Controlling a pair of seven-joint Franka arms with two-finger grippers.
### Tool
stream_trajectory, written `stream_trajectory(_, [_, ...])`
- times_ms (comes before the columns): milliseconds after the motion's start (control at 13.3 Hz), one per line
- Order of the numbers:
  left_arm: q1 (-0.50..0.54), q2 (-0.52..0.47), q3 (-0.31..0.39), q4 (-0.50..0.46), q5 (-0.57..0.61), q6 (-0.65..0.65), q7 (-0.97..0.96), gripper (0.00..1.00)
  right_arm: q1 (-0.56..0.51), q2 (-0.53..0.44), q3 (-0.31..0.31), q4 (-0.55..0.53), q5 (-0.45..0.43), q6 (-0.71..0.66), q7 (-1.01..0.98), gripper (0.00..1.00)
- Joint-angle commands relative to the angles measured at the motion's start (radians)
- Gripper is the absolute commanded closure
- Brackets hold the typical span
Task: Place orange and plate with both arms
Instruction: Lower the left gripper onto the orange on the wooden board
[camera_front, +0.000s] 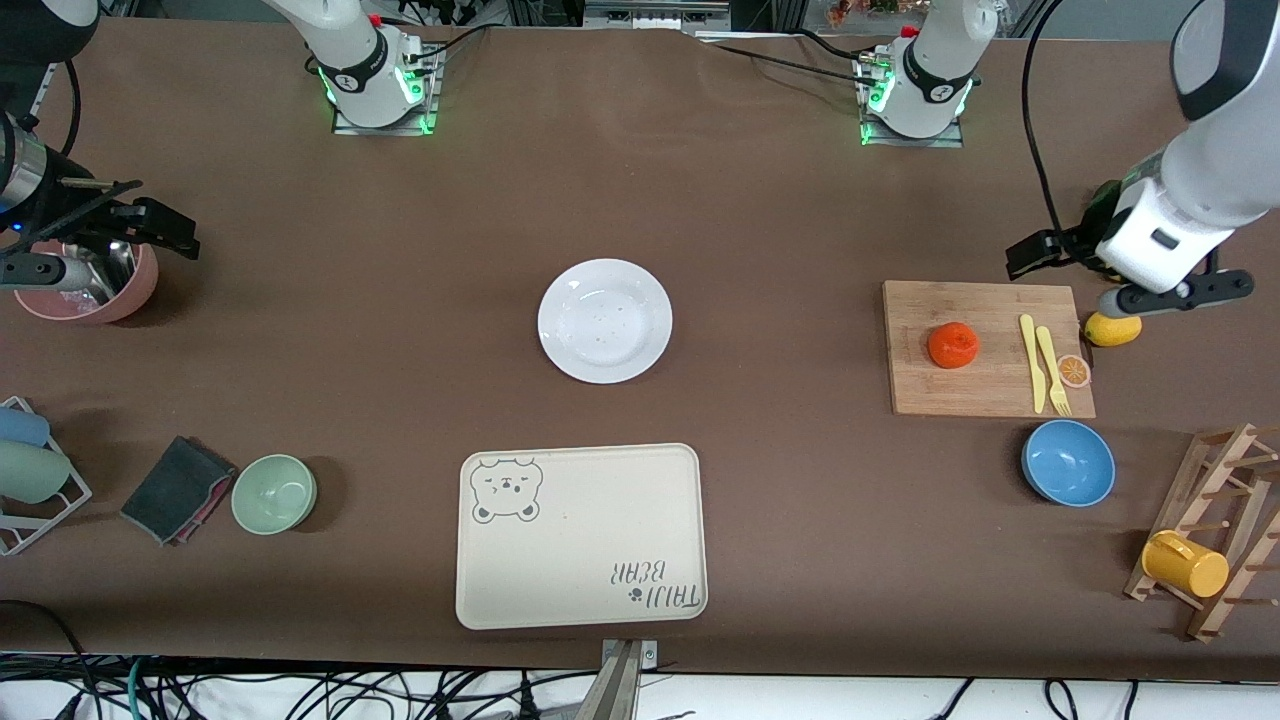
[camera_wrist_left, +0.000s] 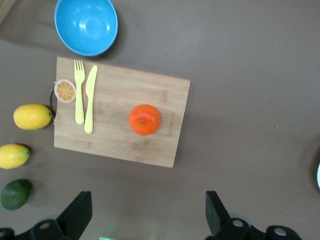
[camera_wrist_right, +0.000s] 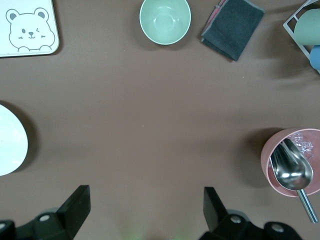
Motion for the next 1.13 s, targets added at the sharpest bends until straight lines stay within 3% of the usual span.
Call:
stream_trajectory(0, [0.002, 0.083, 0.005, 0.013, -0.017, -0.009, 0.027, 0.0, 0.003, -0.01, 0.002, -0.01, -0.003, -0.006, 0.012, 0.0])
stream_trajectory(376, [0.01, 0.206, 0.007, -0.004, -0.014, 0.156, 0.038, 0.0, 0.003, -0.01, 0.002, -0.01, -0.003, -0.006, 0.012, 0.0])
stream_trajectory(527, [0.011, 0.241, 0.005, -0.039, 0.064, 0.253, 0.079, 0.0, 0.003, -0.01, 0.002, -0.01, -0.003, -0.006, 0.01, 0.0])
stream_trajectory(903, [0.027, 0.252, 0.005, -0.291, 0.149, 0.621, 0.122, 0.0, 0.003, -0.01, 0.002, -0.01, -0.003, -0.006, 0.01, 0.0])
stream_trajectory(1054, [0.064, 0.252, 0.004, -0.447, 0.151, 0.855, 0.124, 0.0, 0.003, -0.01, 0.002, -0.01, -0.003, -0.006, 0.01, 0.0])
